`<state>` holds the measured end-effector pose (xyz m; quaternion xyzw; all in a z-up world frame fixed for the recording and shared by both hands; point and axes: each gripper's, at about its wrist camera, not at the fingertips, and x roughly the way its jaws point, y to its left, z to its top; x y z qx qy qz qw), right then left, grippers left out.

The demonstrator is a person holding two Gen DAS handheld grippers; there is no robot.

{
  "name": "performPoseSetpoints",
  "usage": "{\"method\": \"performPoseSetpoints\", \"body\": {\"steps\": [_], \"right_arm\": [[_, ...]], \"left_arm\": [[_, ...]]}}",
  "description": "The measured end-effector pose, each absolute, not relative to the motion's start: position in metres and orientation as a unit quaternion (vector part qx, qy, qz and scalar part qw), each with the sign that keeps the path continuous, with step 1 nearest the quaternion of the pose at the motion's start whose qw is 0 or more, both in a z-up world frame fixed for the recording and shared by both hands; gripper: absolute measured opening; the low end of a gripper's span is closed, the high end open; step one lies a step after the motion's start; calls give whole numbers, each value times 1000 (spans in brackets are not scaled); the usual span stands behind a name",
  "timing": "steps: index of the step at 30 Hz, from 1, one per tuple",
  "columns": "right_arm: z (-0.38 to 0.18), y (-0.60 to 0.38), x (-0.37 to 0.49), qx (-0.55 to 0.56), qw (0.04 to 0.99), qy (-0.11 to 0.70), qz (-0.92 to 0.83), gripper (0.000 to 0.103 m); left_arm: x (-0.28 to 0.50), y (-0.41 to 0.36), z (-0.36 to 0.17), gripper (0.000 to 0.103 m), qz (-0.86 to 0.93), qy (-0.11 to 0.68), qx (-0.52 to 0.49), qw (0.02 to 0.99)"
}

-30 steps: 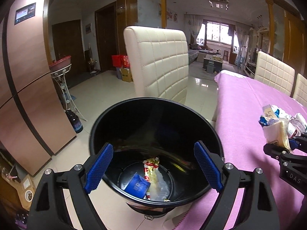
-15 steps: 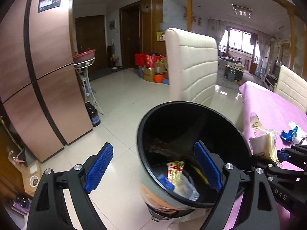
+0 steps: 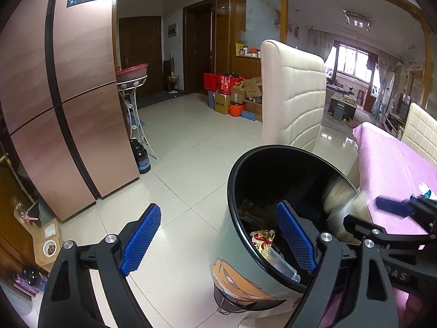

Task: Collect trash
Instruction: 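Move the yellow snack bag over the bin and release it with the right tool, then grasp the brown medicine bottle with the left tool while the right grasps the clear lid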

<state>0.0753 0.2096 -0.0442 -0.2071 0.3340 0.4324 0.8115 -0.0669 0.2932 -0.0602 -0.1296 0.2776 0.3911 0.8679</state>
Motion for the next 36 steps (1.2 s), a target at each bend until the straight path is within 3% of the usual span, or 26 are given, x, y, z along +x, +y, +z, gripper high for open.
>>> {"method": "performPoseSetpoints", "body": {"steps": [17, 36], "right_arm": [[-40, 147, 99, -225, 850, 319, 353, 72], [-36, -46, 173, -150, 918, 330, 160, 72]], "left_arm": [[-31, 260, -62, 84, 329, 303, -106, 888], [79, 111, -55, 84, 129, 349, -43, 927]]}}
